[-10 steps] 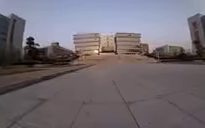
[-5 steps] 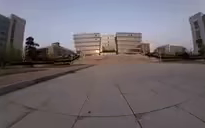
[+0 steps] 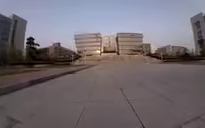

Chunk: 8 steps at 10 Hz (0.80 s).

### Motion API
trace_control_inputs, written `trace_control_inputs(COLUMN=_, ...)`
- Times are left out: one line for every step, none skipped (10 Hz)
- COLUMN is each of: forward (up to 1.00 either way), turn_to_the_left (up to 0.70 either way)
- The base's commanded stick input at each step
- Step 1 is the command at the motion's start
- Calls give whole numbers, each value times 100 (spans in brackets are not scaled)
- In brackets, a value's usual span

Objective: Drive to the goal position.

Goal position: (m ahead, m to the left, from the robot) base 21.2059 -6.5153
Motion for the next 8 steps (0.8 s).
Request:
trace_control_inputs(forward=70, turn_to_the_left=-14)
trace_control_inputs(forward=70, turn_to_the_left=-14)
trace_control_inputs(forward=70, turn_to_the_left=-14)
trace_control_inputs(forward=70, turn_to_the_left=-14)
trace_control_inputs(forward=70, turn_to_the_left=-14)
trace_control_inputs(forward=70, turn_to_the_left=-14)
trace_control_inputs(forward=70, turn_to_the_left=-14)
trace_control_inputs(forward=70, turn_to_the_left=-14)
